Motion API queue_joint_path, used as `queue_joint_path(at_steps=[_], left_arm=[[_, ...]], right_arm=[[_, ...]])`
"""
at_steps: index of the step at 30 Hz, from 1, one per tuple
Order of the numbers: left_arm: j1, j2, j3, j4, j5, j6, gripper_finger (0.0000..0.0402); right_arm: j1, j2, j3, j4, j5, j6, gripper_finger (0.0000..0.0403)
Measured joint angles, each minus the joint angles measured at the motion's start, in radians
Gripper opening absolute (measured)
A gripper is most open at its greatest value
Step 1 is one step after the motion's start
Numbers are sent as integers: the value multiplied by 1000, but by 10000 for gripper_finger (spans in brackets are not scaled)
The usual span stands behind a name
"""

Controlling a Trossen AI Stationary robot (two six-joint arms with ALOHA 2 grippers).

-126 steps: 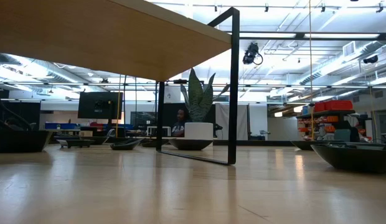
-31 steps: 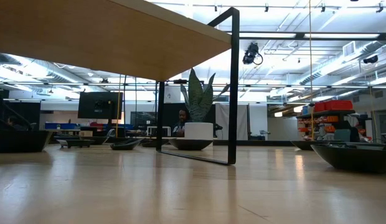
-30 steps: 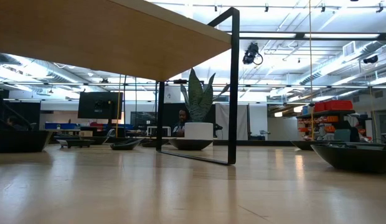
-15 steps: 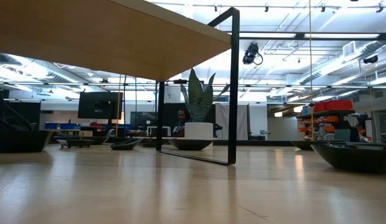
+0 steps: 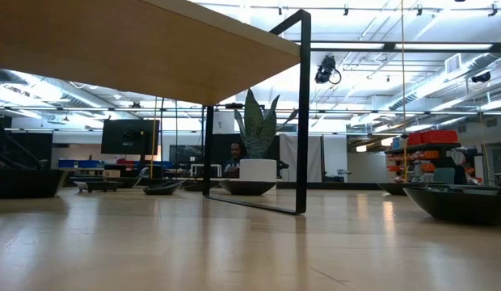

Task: Pick & Place Mini shaped plates
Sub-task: Put the black leaf shaped plate on the shelf

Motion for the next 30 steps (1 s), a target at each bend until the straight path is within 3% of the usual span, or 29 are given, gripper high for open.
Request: queue_joint_path(at_steps=[11,22,30], left_arm=[[173,-5,60,-3,-87,236,16],[384,-4,60,60,-74,408,16],[520,-4,60,111,-31,439,16]], right_arm=[[0,0,0,0,0,0,2],[0,0,0,0,0,0,2],[0,0,0,0,0,0,2]])
